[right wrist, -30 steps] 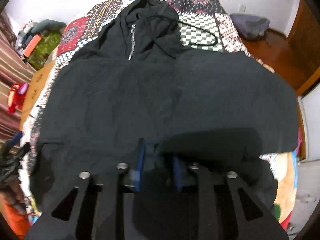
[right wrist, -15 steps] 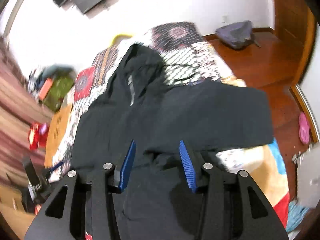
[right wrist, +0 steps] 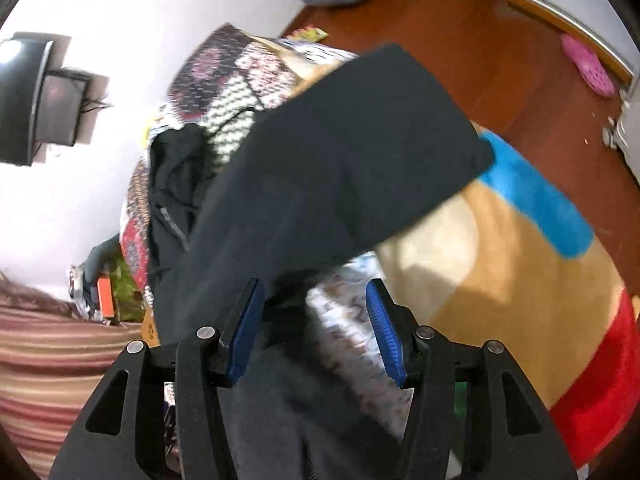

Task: Fold large clothes

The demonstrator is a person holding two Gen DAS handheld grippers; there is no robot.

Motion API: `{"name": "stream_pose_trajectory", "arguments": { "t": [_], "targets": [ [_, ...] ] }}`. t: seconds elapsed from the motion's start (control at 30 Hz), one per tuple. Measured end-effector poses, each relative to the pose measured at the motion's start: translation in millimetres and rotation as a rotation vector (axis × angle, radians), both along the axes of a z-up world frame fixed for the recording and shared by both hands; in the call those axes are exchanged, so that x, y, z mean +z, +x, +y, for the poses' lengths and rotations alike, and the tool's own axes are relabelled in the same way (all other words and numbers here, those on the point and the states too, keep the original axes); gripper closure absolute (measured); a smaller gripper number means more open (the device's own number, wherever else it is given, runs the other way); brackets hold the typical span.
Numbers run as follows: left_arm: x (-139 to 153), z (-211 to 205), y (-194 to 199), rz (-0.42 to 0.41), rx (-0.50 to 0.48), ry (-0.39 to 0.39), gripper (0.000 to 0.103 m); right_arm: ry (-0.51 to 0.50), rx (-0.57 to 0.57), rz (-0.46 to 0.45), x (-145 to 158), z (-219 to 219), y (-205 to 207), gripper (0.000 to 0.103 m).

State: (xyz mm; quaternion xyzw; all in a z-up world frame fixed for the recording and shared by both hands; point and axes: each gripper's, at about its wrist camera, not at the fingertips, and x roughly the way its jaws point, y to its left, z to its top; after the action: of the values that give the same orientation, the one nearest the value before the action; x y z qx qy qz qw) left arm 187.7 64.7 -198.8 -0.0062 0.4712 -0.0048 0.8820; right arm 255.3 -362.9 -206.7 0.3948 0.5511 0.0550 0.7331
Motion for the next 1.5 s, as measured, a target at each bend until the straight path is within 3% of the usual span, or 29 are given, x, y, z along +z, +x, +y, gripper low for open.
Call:
{"name": "stream_pose_trajectory", "arguments": {
  "t": [0.4, 0.5, 0.53, 0.67, 0.8, 1.0, 1.07, 1.17, 1.3, 1.43, 1.5],
  "targets": [
    [-8, -5, 2, 0.022, 0.001, 0.004, 0.017, 0.05, -0.112, 0.057, -37, -7, 34, 0.052],
    [-8, -2, 2, 0.021, 0.003, 0.006, 0.017, 0.009, -0.102, 0.04, -31, -8, 36, 0.061],
    [-9, -1, 1, 0.02, 0.006, 0.003, 0.017, -0.016, -0.093, 0.022, -27, -8, 35, 0.071],
    [-8, 4, 0, 0.015, 0.015, -0.012, 0.017, -0.14, -0.038, -0.068, 0, 2, 31, 0.093],
    [-5, 8, -3, 0.003, 0.017, -0.008, 0.017, -0.186, 0.021, -0.178, 37, 19, 28, 0.096],
    [0, 17, -9, -0.016, 0.027, -0.023, 0.017, -0.261, 0.173, -0.408, 119, 74, 15, 0.096],
    [2, 20, -11, -0.024, 0.031, -0.029, 0.017, -0.243, 0.236, -0.472, 142, 104, 12, 0.096],
    [5, 26, -15, -0.034, 0.04, -0.041, 0.017, -0.193, 0.331, -0.508, 155, 149, 14, 0.096],
    [9, 34, -23, -0.047, 0.051, -0.057, 0.017, -0.197, 0.497, -0.481, 140, 223, 14, 0.096],
    [14, 46, -35, -0.064, 0.065, -0.05, 0.017, -0.246, 0.672, -0.336, 78, 294, 10, 0.096],
    [15, 55, -41, -0.071, 0.083, -0.051, 0.017, -0.275, 0.72, -0.262, 49, 308, 8, 0.096]
  ]
}}
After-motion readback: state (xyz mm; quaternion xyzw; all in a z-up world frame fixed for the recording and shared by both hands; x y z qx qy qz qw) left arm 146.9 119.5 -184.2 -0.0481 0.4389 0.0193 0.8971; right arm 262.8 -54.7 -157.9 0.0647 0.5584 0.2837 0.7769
